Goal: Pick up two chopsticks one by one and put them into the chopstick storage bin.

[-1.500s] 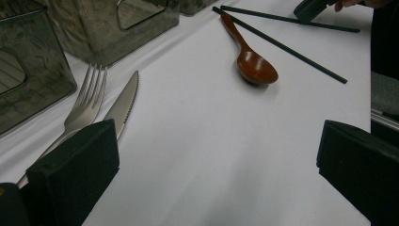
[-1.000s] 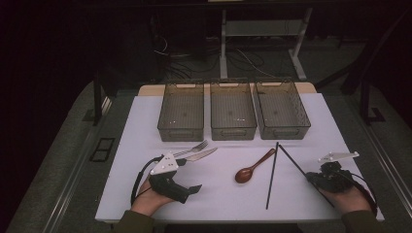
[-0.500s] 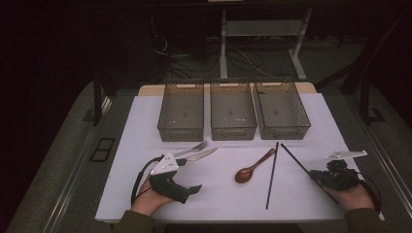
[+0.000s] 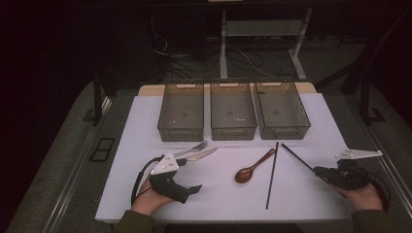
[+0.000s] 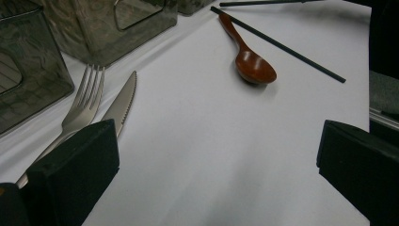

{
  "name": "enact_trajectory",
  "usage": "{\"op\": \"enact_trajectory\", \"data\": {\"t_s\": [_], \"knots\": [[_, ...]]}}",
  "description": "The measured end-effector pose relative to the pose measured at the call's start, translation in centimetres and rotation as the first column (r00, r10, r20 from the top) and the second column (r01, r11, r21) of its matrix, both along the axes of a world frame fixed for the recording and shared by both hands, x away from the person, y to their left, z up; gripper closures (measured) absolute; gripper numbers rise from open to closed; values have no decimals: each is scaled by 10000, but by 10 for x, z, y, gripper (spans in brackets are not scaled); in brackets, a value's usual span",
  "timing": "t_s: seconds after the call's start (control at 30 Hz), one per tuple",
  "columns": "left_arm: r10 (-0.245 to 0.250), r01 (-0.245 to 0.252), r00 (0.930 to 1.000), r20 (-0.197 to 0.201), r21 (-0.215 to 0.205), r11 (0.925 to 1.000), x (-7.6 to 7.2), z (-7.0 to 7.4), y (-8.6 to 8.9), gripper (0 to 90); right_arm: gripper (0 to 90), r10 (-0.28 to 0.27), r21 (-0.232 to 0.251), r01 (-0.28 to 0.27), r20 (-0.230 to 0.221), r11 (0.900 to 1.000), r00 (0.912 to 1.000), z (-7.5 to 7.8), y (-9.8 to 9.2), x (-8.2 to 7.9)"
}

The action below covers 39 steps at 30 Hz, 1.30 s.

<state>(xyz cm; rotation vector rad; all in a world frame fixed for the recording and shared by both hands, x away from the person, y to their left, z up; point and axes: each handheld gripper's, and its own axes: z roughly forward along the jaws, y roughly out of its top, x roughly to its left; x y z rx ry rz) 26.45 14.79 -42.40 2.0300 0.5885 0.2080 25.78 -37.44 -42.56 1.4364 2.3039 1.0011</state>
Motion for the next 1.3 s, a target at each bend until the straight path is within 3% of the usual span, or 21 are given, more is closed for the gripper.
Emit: {"op": "enact_trajectory", "data": {"t_s": [0.3, 0.67, 1.3], "knots": [[-40, 40, 10000, -29, -12, 10000, 1, -1, 0, 0, 864, 326, 659, -357, 466, 9972, 9984, 12, -3, -7], [-54, 54, 10000, 1, 63, 10000, 2, -1, 3, 0, 863, 971, 1039, -1059, 863, 9889, 9915, 23, 7, -6], [-165, 166, 9997, -154, 33, 9999, 8, -6, 10, 0, 863, 1890, 1355, -2075, 1376, 9688, 9723, 38, 41, 15]]}}
